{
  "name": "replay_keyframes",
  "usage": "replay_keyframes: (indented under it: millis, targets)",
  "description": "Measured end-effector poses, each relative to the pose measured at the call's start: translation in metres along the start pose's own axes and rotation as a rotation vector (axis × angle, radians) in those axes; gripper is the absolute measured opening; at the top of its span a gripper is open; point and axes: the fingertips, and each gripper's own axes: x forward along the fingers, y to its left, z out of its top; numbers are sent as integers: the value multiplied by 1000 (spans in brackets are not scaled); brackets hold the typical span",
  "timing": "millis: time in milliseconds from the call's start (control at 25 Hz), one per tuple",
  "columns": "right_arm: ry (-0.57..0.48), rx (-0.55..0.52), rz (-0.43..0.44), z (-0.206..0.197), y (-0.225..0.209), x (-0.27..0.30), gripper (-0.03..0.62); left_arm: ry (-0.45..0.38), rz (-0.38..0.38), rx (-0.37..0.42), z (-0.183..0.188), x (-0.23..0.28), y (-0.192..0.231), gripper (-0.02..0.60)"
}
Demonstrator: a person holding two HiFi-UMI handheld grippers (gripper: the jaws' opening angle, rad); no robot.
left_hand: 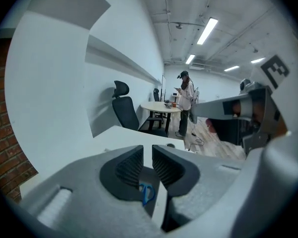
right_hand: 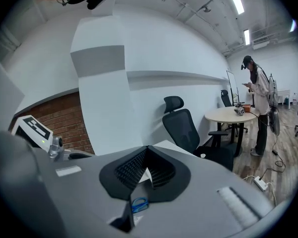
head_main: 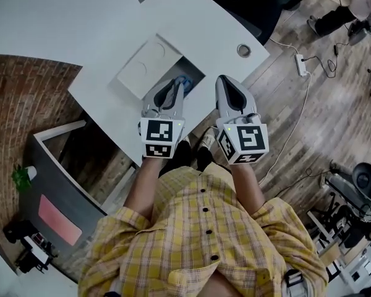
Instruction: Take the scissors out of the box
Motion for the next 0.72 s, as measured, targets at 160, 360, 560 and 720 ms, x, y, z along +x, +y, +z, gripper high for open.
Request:
replay_keyframes:
  millis: [160,360,560,720]
  targets:
    - [29,18,-20,-15,-3,3,5,73,-23,-20,-30,20,4,55]
    - [49,35,-32,-28,-5,8,5,150,-45,-24,-61,37,12,58]
    - [57,45,-51,-30,-16,8,5,216,-80,-7,-81,54,7,64]
    - [61,50,-55,-34,-14,11,5,274,-100,15,-101,64,6,74]
